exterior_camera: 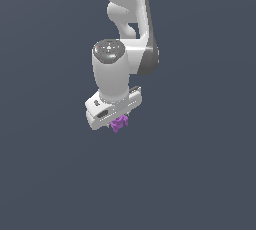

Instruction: Pick up the object and move it to a goal position.

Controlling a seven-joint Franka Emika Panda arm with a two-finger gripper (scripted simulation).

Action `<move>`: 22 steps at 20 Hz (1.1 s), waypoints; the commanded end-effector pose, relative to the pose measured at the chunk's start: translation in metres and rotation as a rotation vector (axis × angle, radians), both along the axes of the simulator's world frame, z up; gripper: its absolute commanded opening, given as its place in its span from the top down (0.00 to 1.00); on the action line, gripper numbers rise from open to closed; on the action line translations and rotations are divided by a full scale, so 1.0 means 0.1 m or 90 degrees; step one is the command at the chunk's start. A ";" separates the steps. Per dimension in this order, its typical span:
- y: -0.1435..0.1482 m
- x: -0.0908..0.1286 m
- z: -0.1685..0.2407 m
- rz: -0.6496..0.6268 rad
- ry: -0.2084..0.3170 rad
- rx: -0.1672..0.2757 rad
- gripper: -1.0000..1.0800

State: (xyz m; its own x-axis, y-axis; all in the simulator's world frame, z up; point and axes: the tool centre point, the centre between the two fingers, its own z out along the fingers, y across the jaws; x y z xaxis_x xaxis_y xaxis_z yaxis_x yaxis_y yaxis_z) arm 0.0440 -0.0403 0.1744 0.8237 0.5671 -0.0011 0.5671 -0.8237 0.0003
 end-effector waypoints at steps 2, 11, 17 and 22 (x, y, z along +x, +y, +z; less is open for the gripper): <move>-0.11 -0.14 0.37 0.000 0.000 0.000 1.00; -0.40 -0.50 1.38 0.000 0.000 0.001 1.00; -0.59 -0.71 2.02 0.001 -0.001 0.001 1.00; -0.72 -0.84 2.43 0.001 -0.001 0.001 1.00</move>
